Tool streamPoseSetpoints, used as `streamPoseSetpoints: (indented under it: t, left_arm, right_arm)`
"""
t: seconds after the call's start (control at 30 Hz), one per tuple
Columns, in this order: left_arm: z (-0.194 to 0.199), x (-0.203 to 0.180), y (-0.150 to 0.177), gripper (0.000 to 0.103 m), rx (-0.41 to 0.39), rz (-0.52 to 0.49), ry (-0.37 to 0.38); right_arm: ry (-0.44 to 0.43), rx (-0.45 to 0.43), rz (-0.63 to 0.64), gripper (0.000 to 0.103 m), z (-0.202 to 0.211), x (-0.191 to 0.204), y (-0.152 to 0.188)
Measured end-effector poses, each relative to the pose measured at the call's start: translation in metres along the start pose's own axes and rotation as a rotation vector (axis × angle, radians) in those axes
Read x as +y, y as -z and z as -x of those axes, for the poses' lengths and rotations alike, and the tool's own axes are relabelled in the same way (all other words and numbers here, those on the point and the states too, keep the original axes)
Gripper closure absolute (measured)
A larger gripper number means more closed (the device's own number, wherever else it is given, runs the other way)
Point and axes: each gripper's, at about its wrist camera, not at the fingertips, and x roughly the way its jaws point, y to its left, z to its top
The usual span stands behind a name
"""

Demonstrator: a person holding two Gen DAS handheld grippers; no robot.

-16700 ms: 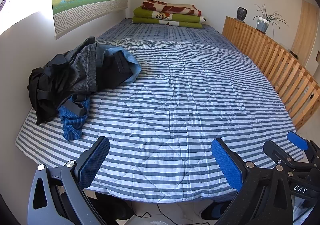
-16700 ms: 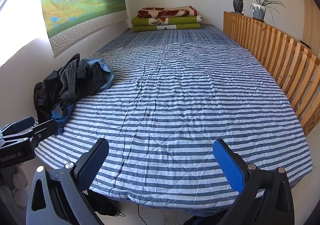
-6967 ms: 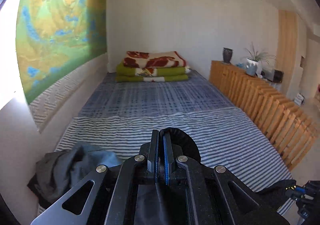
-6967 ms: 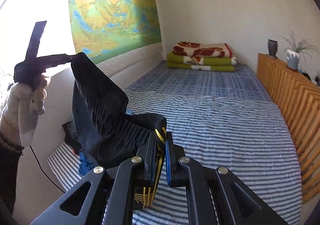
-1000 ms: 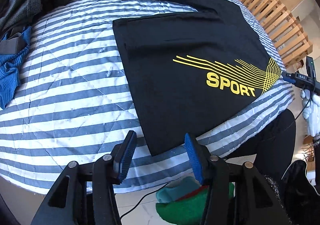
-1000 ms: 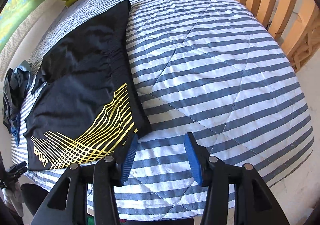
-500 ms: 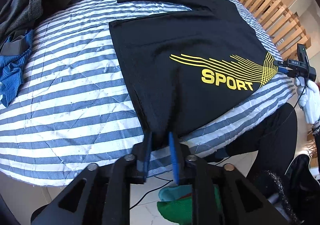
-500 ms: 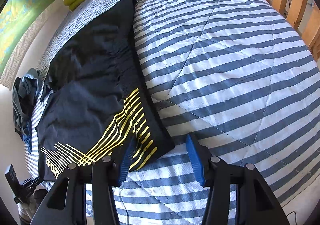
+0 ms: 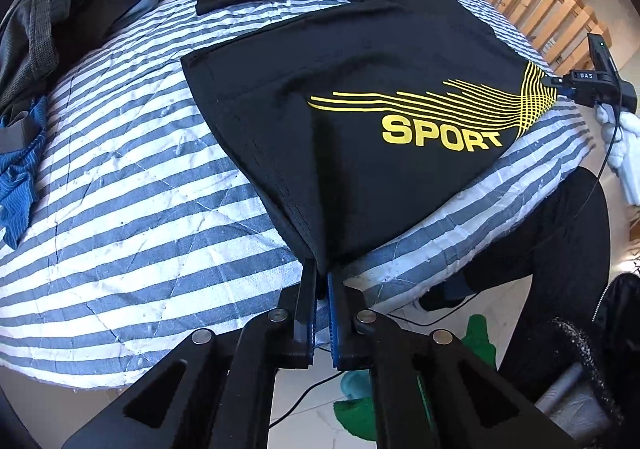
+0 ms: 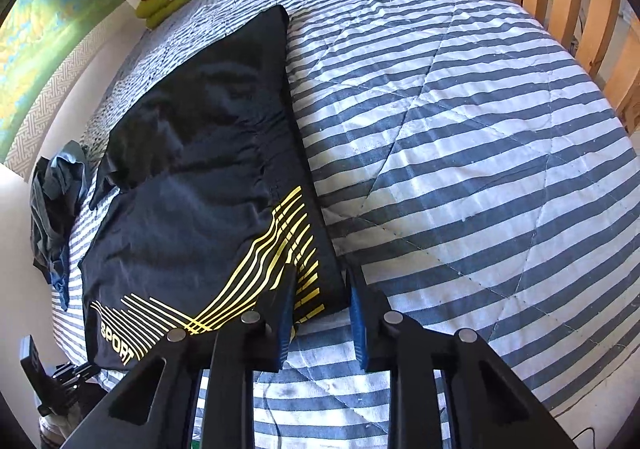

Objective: Organize objects

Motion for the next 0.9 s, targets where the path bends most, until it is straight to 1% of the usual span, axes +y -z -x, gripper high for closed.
streamPoseSetpoints:
  t: [0.07, 0.1, 0.13, 0.2, 0.3, 0.33, 0.4, 0.47, 0.57, 0.73, 0.8, 0.9]
  left_arm:
    - [0.004, 0.005, -0.003, 0.095, -0.002, 0.004, 0.013]
    - [0.007, 0.01, -0.005, 0.091, -0.002, 0.022, 0.03]
    - [0.011, 0.016, -0.008, 0.078, -0.008, 0.048, 0.042]
    - [0.023, 0.027, -0.016, 0.069, -0.052, 0.08, 0.037]
    - [0.036, 0.046, -0.033, 0.069, -0.083, 0.109, 0.022]
    - [0.039, 0.051, -0.041, 0.069, -0.092, 0.115, 0.013]
    - [0.045, 0.063, -0.062, 0.068, -0.11, 0.125, 0.016]
    - [0.05, 0.077, -0.088, 0.067, -0.134, 0.137, 0.019]
    - [0.051, 0.093, -0.134, 0.067, -0.158, 0.12, -0.03]
    - [0.037, 0.118, -0.217, 0.067, -0.185, 0.133, -0.036]
    - [0.027, 0.125, -0.249, 0.066, -0.187, 0.136, -0.026]
    - [0.013, 0.136, -0.291, 0.066, -0.189, 0.164, -0.005]
  right_arm:
    - [0.029, -0.004, 0.021, 0.081, 0.001, 0.004, 0.0]
    - [0.044, -0.003, 0.037, 0.081, 0.002, 0.006, 0.0]
    - [0.058, 0.002, 0.052, 0.081, 0.001, 0.009, 0.0]
    - [0.078, 0.005, 0.069, 0.078, 0.003, 0.013, -0.001]
    - [0.062, 0.009, 0.081, 0.07, 0.008, 0.014, -0.002]
    - [0.079, 0.002, 0.08, 0.067, 0.01, 0.014, -0.003]
    - [0.089, -0.015, 0.082, 0.067, 0.016, 0.015, -0.007]
    - [0.086, -0.052, 0.066, 0.066, 0.025, 0.016, -0.015]
    - [0.033, -0.086, 0.043, 0.066, 0.037, 0.02, -0.033]
    - [0.022, -0.132, 0.062, 0.065, 0.04, 0.048, -0.086]
    - [0.005, -0.138, 0.068, 0.065, 0.033, 0.061, -0.112]
    - [0.012, -0.134, 0.086, 0.063, 0.014, 0.08, -0.151]
